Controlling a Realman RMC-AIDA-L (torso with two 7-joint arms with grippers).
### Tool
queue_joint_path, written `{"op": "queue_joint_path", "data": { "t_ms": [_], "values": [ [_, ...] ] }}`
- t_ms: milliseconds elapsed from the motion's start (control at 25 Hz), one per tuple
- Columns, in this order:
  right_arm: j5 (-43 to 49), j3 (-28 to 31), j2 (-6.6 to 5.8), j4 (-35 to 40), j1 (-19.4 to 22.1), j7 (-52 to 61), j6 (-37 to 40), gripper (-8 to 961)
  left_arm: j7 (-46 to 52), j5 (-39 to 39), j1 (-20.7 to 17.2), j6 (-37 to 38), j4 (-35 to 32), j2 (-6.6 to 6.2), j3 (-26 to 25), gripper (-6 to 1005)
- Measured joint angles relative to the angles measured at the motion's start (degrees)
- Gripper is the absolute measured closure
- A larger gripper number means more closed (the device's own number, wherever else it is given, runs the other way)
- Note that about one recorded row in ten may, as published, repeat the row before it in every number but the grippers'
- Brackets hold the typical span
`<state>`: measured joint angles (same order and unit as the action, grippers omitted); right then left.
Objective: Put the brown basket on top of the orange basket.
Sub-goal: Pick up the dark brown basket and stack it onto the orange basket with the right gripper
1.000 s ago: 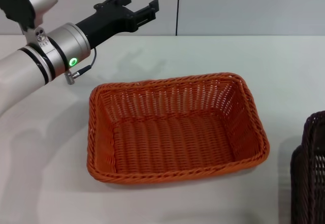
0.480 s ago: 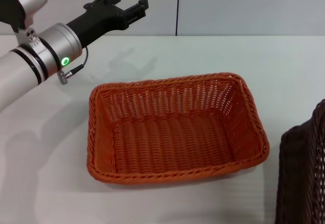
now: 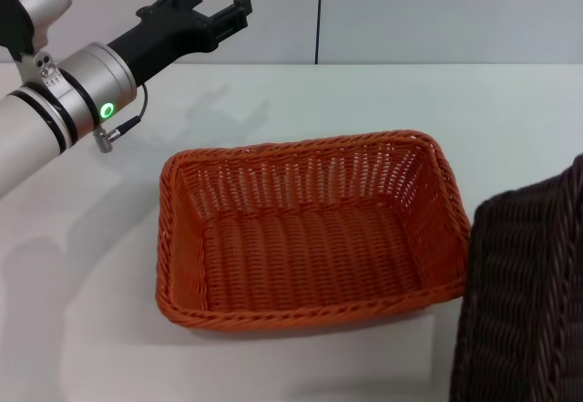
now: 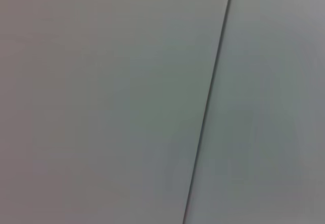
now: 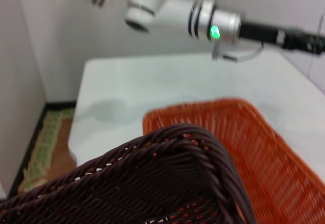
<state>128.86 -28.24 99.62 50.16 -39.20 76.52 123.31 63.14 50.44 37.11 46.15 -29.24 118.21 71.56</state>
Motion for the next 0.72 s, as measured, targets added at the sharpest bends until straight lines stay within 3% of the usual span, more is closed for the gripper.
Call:
{"op": "queue_joint_path", "data": {
  "t_ms": [440,560,720],
  "values": [
    [-11.3,0.5,0.06,-6.9,0.6,-1.8,0.2,813,-1.5,0.0,0.2,0.0,1.0,-0.11,-0.3,165],
    [-13.0,0.6,0.64,-9.5,0.5,-2.2,-0.4,814,-1.9,0.0,0.4,-0.3,1.0,-0.17,-0.3,165],
    [-16.3,0.7,2.8,-12.2,0.2,-2.9,-2.3,814,-2.3,0.2,0.7,-1.0,1.1,-0.18,-0.3,165]
  ]
}}
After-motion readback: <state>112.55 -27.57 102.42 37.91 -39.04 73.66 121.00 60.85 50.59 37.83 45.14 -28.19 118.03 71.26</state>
